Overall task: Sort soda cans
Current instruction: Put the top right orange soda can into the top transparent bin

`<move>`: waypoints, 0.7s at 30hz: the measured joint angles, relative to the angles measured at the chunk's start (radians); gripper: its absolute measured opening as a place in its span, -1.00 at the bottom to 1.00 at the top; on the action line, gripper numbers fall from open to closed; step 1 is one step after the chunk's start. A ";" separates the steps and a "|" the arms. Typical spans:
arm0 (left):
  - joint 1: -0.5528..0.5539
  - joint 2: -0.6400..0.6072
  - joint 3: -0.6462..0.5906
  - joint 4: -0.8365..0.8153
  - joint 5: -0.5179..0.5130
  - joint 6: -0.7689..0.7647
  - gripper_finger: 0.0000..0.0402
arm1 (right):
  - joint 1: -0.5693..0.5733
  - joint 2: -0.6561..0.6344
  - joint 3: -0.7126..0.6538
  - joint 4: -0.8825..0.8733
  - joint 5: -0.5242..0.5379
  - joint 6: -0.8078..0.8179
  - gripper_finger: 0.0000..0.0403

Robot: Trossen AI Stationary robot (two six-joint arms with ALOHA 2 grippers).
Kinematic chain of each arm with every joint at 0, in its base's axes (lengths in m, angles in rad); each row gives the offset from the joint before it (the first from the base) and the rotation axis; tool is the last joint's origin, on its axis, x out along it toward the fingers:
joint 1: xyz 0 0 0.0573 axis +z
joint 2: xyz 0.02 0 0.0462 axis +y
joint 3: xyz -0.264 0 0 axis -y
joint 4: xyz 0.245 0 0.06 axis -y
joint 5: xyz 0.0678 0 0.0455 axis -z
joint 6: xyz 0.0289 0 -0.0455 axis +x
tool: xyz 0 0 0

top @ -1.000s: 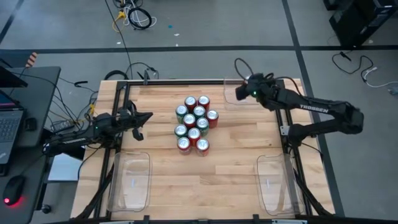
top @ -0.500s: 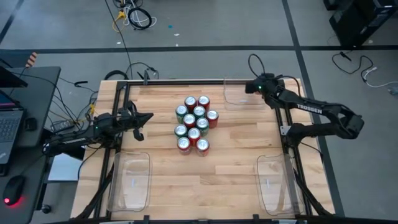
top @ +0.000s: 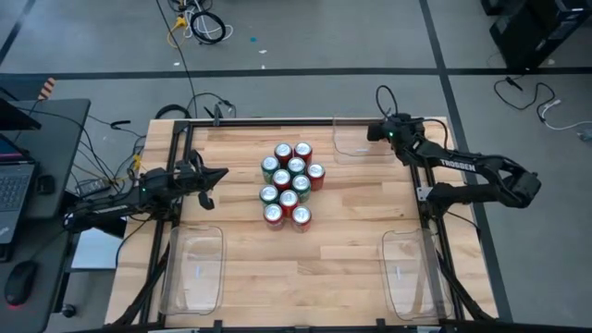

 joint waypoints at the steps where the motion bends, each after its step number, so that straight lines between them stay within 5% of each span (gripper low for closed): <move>1: 0.000 0.000 0.000 -0.004 0.000 0.000 -0.96 | -0.002 0.010 0.000 0.000 -0.014 0.009 0.44; 11: 0.000 0.000 0.000 -0.039 0.000 -0.003 -0.96 | 0.045 0.218 0.008 0.210 -0.042 0.016 0.44; 21: 0.000 0.000 0.000 -0.046 0.001 -0.011 -0.96 | 0.078 0.225 0.095 0.093 0.020 0.052 0.44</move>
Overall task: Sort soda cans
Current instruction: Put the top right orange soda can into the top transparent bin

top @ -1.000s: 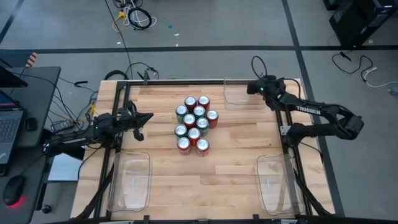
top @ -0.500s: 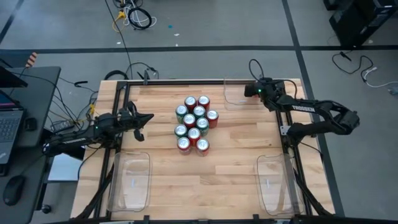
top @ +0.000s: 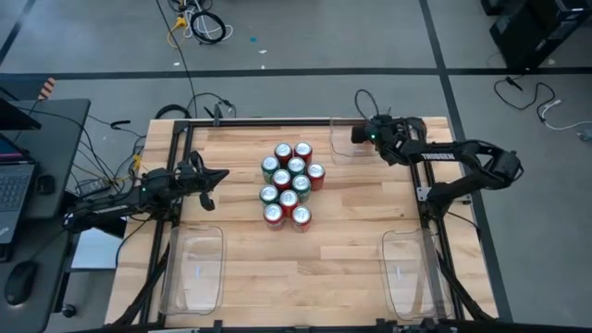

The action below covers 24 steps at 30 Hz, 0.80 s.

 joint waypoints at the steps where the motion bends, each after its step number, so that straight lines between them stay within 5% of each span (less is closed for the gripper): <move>1: 0.000 0.000 0.000 -0.004 0.000 0.000 -0.96 | -0.015 -0.001 0.007 -0.023 0.013 0.005 0.44; 10: 0.000 0.000 0.000 -0.027 0.001 -0.013 -0.96 | -0.076 0.005 0.009 -0.116 0.005 0.041 0.45; 24: 0.000 0.000 0.000 -0.034 0.001 -0.016 -0.96 | -0.056 0.005 0.037 -0.115 -0.021 -0.012 0.93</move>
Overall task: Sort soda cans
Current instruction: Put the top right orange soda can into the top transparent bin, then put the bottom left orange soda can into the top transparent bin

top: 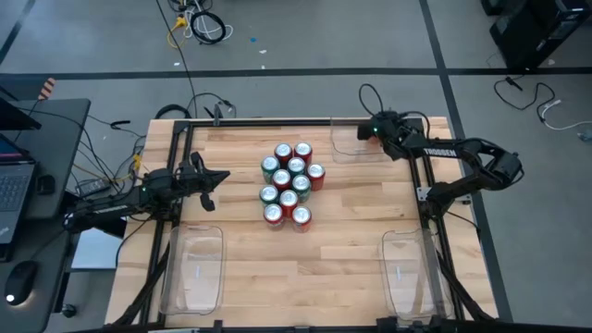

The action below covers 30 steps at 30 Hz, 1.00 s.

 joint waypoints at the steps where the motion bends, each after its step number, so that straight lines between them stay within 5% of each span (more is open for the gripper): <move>1: 0.000 0.000 0.000 -0.002 0.000 0.000 -0.96 | 0.000 0.000 0.008 -0.005 0.000 -0.004 0.94; 16: 0.000 0.000 0.000 -0.015 0.000 -0.006 -0.96 | 0.067 -0.001 0.372 -0.458 -0.043 -0.220 0.95; 19: 0.000 0.000 0.000 -0.015 0.000 -0.007 -0.96 | 0.110 -0.002 0.454 -0.507 -0.209 -0.285 0.95; 25: 0.000 0.000 0.000 -0.015 0.000 -0.002 -0.96 | 0.282 -0.002 0.508 -0.503 -0.730 -0.342 0.90; 30: 0.000 0.000 0.000 -0.017 -0.001 -0.002 -0.96 | 0.519 0.000 0.508 -0.508 -0.766 -0.308 0.82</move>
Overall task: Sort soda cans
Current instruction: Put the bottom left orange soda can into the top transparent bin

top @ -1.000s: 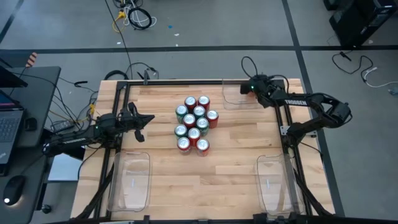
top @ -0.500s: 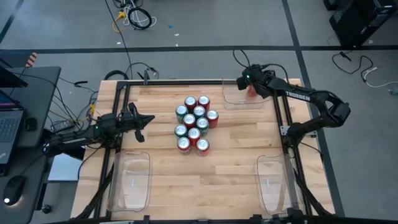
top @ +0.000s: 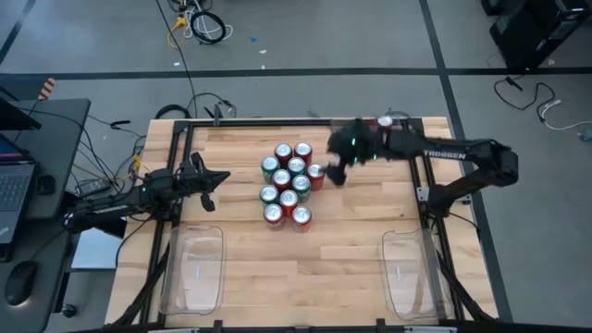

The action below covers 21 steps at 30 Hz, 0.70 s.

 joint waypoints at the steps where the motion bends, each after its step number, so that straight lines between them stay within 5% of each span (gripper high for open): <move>1: 0.000 0.000 0.000 0.000 0.000 0.000 -0.96 | 0.050 0.000 0.000 0.010 0.018 0.016 0.81; 11: 0.000 0.000 0.000 -0.001 -0.001 0.002 -0.96 | 0.405 0.049 -0.001 0.111 0.319 0.175 0.73; 21: 0.000 0.000 0.000 -0.001 -0.001 0.003 -0.96 | 0.463 0.242 -0.002 0.249 0.381 0.253 0.86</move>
